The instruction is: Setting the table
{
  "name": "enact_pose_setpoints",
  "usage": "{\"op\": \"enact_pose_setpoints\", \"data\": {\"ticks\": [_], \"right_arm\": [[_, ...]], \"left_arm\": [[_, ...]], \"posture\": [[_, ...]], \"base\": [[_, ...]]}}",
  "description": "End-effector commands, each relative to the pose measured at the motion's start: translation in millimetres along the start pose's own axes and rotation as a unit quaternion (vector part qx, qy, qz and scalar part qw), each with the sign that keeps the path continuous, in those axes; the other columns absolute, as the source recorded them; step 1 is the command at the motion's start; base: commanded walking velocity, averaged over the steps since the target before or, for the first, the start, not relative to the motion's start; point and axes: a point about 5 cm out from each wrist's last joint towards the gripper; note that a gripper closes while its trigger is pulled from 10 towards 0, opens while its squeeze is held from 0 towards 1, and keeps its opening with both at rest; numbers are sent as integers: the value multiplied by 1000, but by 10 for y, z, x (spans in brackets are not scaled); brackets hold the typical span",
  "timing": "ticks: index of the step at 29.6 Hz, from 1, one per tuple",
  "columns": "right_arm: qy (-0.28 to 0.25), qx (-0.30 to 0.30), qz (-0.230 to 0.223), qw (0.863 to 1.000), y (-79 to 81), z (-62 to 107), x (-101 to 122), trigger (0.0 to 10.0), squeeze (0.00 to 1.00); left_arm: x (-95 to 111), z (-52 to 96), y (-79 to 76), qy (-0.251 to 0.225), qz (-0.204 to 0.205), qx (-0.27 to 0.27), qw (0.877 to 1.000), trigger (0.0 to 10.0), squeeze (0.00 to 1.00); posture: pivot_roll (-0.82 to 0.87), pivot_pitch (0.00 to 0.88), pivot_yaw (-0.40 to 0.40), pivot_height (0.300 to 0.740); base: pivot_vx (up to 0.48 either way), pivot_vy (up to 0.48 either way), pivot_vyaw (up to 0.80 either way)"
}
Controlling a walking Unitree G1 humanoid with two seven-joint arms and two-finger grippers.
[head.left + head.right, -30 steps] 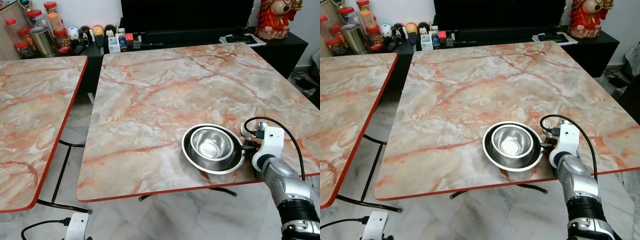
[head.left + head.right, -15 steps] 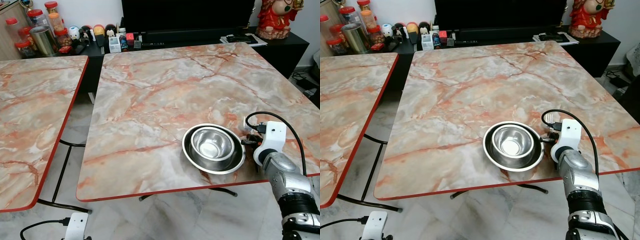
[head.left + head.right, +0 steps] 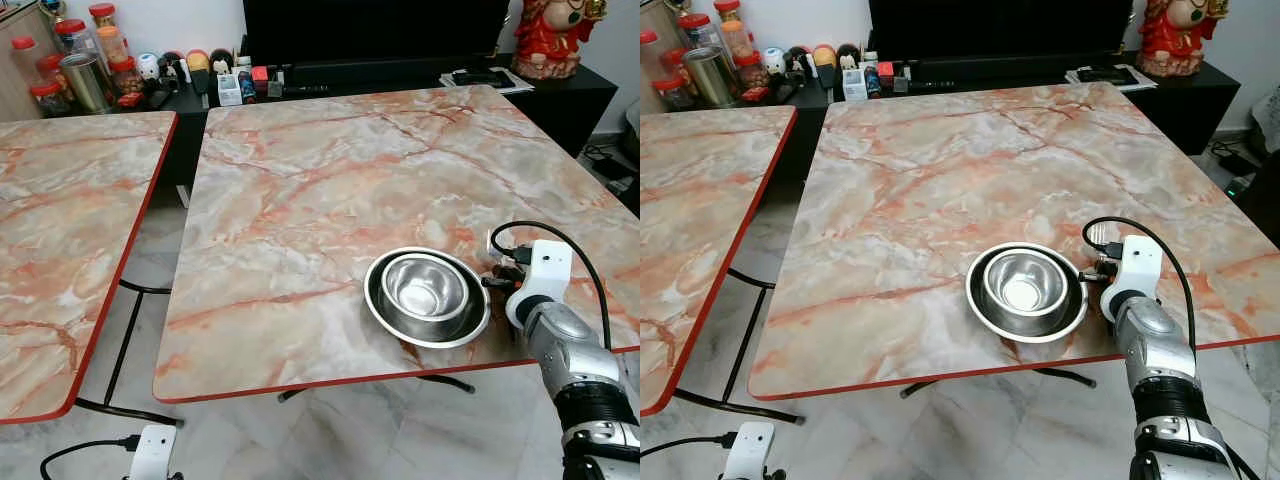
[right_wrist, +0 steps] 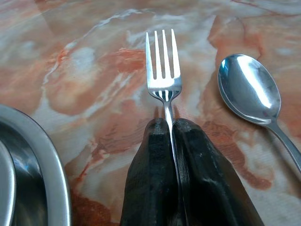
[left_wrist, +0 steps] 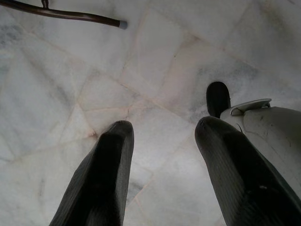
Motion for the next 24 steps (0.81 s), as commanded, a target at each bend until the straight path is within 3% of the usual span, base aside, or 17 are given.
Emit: {"op": "enact_pose_setpoints", "data": {"ticks": [1,24], "right_arm": [[-7,1,1,1000,-4,-10,53,10000,0],[-9,0,3,1000,-7,-27,81,10000,0]], "left_arm": [[-46,8,30,5,-5,4,1000,10000,0],[-29,5,21,1,0,6,1000,10000,0]], "posture": [[28,42,23,740],[27,46,22,740]], "base": [[0,0,0],[214,0,0]]}}
Point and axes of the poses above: a point about 5 cm out from each wrist's last joint towards the gripper, its own z axis pointing back from the gripper into the wrist, its own x axis along the axis of the wrist's last joint, y = z × x
